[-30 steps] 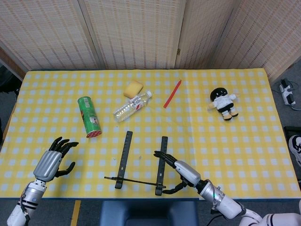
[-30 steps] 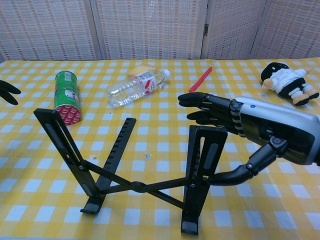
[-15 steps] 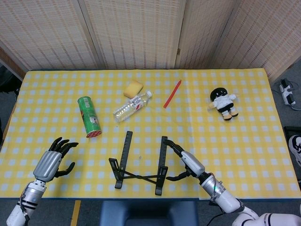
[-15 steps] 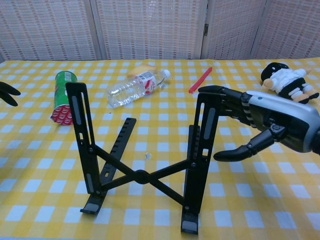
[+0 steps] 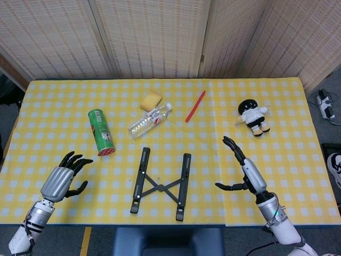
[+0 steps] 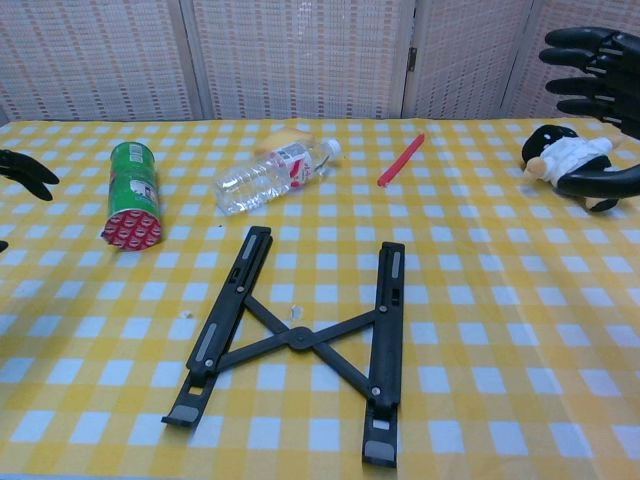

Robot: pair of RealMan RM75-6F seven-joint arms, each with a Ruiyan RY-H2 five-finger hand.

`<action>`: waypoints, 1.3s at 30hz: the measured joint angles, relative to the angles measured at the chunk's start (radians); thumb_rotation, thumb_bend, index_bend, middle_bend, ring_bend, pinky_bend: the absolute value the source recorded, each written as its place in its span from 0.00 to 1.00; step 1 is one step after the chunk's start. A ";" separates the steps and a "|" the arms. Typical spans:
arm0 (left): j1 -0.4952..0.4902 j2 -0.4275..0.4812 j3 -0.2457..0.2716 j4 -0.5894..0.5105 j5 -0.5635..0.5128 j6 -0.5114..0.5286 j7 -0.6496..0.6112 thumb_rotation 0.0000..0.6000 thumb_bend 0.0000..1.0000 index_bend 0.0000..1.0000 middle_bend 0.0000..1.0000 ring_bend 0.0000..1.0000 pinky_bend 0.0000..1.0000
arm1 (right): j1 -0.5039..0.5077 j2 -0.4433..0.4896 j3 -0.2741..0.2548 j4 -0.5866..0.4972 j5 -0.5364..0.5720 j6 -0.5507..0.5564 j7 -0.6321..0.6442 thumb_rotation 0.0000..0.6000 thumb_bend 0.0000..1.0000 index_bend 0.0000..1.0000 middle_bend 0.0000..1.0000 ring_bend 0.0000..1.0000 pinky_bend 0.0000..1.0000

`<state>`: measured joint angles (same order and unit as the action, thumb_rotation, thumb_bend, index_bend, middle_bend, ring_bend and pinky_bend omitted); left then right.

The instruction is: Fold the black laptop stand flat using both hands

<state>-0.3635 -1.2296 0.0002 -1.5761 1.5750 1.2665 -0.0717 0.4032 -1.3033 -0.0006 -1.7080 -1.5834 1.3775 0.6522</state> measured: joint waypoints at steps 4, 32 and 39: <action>-0.038 0.001 -0.015 0.015 0.024 -0.025 0.050 1.00 0.34 0.27 0.28 0.15 0.01 | -0.004 0.018 -0.016 -0.012 -0.072 0.007 -0.098 1.00 0.00 0.00 0.06 0.09 0.00; -0.408 -0.318 -0.050 0.579 0.286 -0.144 0.260 1.00 0.12 0.07 0.07 0.03 0.00 | 0.134 -0.081 0.011 -0.068 -0.011 -0.374 -0.897 1.00 0.00 0.52 0.70 0.77 0.72; -0.472 -0.420 -0.038 0.706 0.277 -0.180 0.221 1.00 0.11 0.05 0.07 0.03 0.00 | 0.170 -0.140 0.047 -0.040 0.075 -0.420 -1.016 1.00 0.00 0.52 0.72 0.78 0.73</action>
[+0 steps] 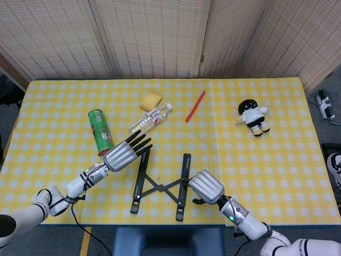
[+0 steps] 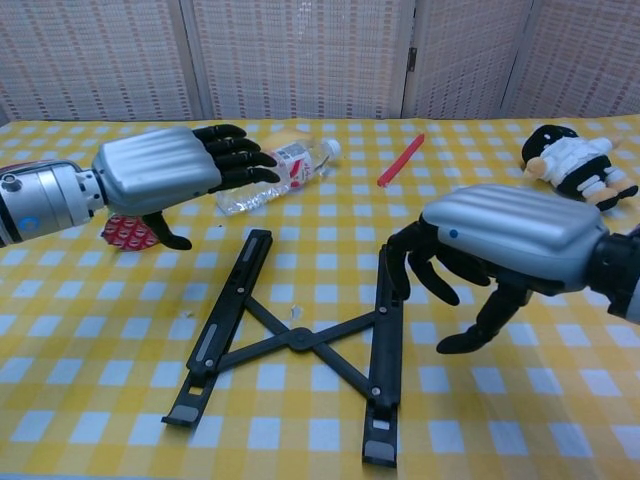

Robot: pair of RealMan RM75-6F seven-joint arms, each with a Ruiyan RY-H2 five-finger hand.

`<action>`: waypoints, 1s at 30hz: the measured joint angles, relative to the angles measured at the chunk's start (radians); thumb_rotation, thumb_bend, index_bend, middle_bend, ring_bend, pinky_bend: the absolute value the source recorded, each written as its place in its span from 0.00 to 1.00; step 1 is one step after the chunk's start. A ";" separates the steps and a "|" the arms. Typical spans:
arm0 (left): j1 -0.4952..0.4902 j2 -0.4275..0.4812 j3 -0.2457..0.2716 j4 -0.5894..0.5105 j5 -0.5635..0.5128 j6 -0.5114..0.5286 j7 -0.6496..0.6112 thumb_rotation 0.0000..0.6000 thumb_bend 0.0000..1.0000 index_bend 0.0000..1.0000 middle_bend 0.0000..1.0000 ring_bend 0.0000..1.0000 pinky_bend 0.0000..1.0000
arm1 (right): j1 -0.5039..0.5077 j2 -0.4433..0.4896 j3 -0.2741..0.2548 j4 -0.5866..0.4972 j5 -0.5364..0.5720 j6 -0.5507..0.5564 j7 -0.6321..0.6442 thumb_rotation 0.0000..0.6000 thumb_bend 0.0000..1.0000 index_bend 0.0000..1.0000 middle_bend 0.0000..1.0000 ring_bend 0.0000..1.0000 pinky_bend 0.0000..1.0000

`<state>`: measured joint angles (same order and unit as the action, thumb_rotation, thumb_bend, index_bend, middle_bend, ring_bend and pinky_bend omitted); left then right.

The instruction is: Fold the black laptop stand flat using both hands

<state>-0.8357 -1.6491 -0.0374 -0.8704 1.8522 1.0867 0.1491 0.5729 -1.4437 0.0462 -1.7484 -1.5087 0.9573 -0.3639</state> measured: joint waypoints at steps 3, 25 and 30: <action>-0.021 -0.037 0.009 0.048 -0.008 -0.018 -0.021 1.00 0.10 0.05 0.07 0.02 0.00 | 0.013 -0.014 0.013 0.005 0.040 -0.016 -0.023 1.00 0.00 0.52 0.72 0.78 0.73; -0.085 -0.182 0.060 0.229 -0.079 -0.074 -0.106 1.00 0.10 0.04 0.07 0.02 0.00 | 0.046 -0.038 0.023 0.061 0.147 -0.027 -0.041 1.00 0.00 0.52 0.73 0.79 0.74; -0.083 -0.195 0.073 0.246 -0.090 -0.064 -0.137 1.00 0.10 0.04 0.07 0.02 0.00 | 0.050 -0.050 0.004 0.084 0.149 -0.032 -0.060 1.00 0.00 0.52 0.74 0.80 0.74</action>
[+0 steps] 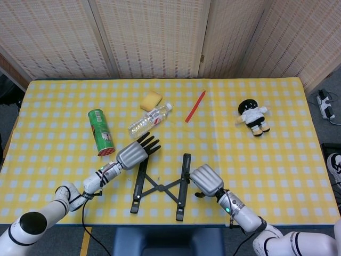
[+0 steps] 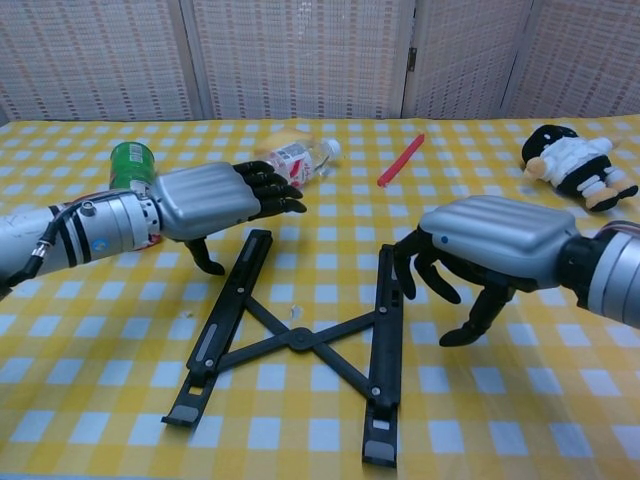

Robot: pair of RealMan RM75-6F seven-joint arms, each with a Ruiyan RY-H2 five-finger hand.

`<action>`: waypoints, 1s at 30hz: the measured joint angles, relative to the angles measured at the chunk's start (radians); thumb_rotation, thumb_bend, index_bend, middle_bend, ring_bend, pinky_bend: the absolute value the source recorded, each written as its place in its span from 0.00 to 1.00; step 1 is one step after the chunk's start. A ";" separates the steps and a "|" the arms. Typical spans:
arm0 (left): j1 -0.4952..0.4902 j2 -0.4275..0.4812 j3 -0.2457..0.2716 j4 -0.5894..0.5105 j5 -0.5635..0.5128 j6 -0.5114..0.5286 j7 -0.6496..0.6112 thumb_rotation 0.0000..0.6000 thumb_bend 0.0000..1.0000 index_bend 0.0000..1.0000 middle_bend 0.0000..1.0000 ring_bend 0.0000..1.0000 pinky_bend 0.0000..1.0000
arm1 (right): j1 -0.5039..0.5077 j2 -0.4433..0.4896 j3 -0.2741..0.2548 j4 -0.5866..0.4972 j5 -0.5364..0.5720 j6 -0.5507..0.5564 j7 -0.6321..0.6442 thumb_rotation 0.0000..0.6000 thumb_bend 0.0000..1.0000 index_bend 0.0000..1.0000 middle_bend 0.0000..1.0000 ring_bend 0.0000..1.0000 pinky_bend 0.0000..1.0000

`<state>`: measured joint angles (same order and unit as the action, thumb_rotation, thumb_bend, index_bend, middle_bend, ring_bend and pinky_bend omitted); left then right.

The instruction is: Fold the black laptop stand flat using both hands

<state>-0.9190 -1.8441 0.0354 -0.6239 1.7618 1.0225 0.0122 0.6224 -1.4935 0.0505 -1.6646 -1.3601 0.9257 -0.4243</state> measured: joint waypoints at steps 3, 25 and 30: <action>-0.001 -0.007 0.008 0.008 -0.003 0.008 -0.009 1.00 0.09 0.04 0.07 0.02 0.00 | 0.000 -0.011 -0.008 0.017 0.001 0.001 -0.007 1.00 0.00 0.52 0.74 0.80 0.74; -0.003 -0.012 0.032 0.000 -0.023 0.027 -0.011 1.00 0.10 0.04 0.07 0.02 0.00 | 0.016 -0.142 -0.035 0.167 -0.055 0.032 -0.052 1.00 0.00 0.52 0.78 0.83 0.75; -0.002 -0.014 0.035 0.001 -0.029 0.026 -0.015 1.00 0.10 0.04 0.07 0.02 0.00 | 0.023 -0.173 -0.035 0.203 -0.059 0.028 -0.063 1.00 0.00 0.52 0.78 0.84 0.75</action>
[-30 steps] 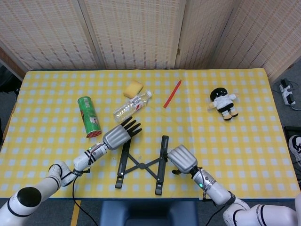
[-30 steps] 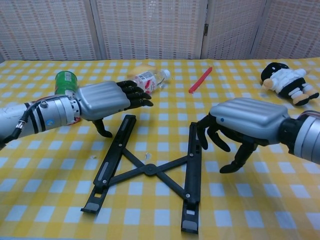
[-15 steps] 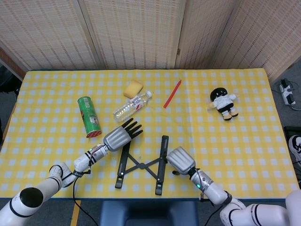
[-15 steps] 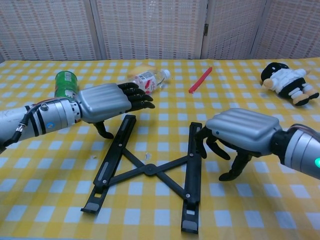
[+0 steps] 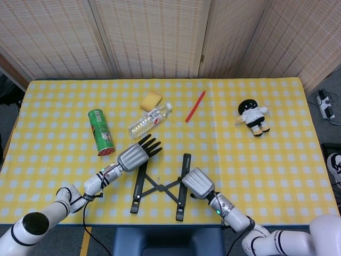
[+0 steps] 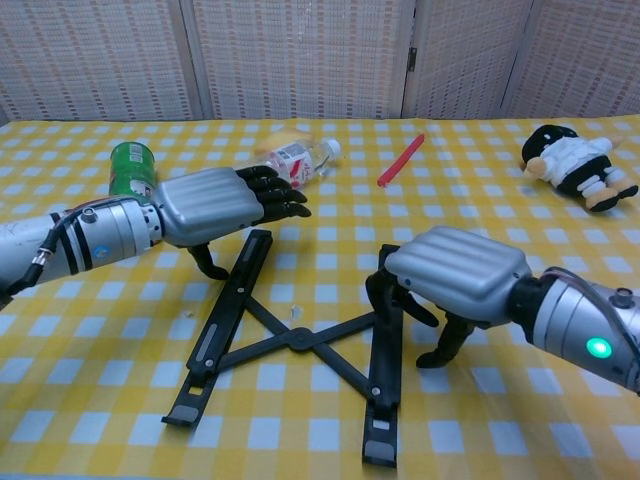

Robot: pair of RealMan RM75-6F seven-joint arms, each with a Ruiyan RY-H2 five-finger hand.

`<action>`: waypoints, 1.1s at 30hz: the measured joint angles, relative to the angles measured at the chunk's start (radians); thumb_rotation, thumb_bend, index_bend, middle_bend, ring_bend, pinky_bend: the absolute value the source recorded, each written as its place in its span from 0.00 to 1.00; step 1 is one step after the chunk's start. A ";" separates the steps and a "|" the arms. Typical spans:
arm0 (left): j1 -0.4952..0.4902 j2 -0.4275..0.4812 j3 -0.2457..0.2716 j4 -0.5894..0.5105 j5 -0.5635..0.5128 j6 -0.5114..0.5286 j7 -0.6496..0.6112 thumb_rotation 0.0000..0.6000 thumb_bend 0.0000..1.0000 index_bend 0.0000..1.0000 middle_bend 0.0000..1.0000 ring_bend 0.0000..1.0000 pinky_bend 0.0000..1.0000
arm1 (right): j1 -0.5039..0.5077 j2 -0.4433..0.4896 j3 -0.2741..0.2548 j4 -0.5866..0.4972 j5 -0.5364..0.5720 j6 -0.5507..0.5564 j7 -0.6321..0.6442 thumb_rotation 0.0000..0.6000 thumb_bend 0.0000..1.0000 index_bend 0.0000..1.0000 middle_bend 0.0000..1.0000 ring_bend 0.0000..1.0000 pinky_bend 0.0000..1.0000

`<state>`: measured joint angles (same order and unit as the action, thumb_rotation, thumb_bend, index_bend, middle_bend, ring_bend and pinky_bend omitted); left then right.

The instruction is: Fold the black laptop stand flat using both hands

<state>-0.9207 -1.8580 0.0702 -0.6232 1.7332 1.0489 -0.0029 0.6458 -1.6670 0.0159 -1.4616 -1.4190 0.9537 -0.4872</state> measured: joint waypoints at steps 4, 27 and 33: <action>0.002 -0.002 0.001 0.000 -0.005 0.000 -0.010 1.00 0.10 0.04 0.07 0.02 0.00 | 0.004 -0.018 0.002 0.021 -0.008 0.003 0.003 1.00 0.00 0.52 0.78 0.84 0.76; 0.007 -0.008 0.001 -0.024 -0.026 0.008 -0.080 1.00 0.09 0.04 0.07 0.02 0.00 | 0.031 -0.098 0.032 0.078 -0.040 0.027 0.019 1.00 0.00 0.53 0.79 0.85 0.77; 0.005 -0.004 -0.001 -0.042 -0.028 0.010 -0.079 1.00 0.09 0.04 0.07 0.02 0.00 | 0.039 -0.116 0.038 0.081 -0.042 0.028 0.013 1.00 0.00 0.53 0.79 0.85 0.77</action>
<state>-0.9154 -1.8619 0.0690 -0.6654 1.7050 1.0592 -0.0821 0.6844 -1.7827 0.0542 -1.3809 -1.4612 0.9812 -0.4738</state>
